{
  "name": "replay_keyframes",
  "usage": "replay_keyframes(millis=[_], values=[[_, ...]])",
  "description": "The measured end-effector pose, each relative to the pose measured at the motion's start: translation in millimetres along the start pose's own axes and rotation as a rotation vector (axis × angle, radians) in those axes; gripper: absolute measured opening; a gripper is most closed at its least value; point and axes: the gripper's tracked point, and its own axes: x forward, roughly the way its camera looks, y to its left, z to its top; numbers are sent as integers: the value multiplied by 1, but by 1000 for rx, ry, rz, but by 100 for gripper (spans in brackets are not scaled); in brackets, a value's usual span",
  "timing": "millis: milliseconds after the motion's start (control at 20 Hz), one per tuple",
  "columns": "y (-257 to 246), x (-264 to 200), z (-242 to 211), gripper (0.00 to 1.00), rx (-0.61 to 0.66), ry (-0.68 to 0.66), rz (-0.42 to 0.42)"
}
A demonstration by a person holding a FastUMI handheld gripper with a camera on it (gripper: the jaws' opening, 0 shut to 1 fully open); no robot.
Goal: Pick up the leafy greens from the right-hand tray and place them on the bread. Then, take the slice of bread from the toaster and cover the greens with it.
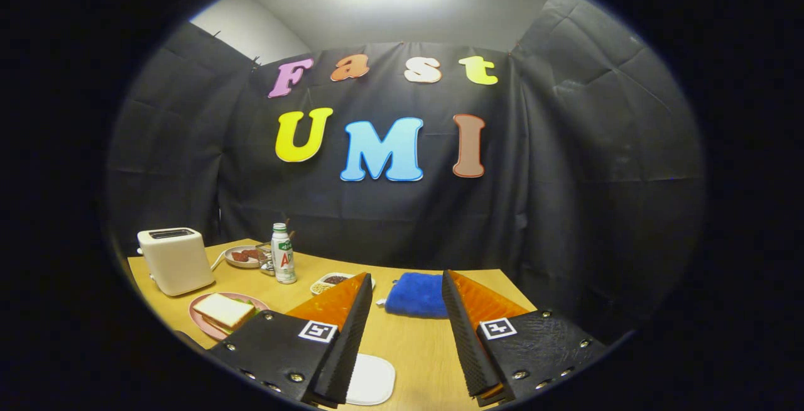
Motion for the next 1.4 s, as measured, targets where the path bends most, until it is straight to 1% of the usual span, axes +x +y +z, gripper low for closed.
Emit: replay_keyframes(millis=[250,350,650,750,850,950,1050,1150,1350,1400], values=[[-76,-14,-2,68,58,-3,-74],[-109,-20,-3,68,66,-24,-87],[-189,-19,-15,68,24,-111,-116],[-203,-13,-30,70,27,-107,-119],[-214,-7,-44,70,29,-97,-124],[-219,-1,-50,70,20,-109,-108],[-224,4,-57,76,-21,-118,-103],[-226,9,-65,76,-60,-111,-91],[-223,15,-75,80,-87,-116,-49],[-226,17,-79,82,-88,-117,-50]])
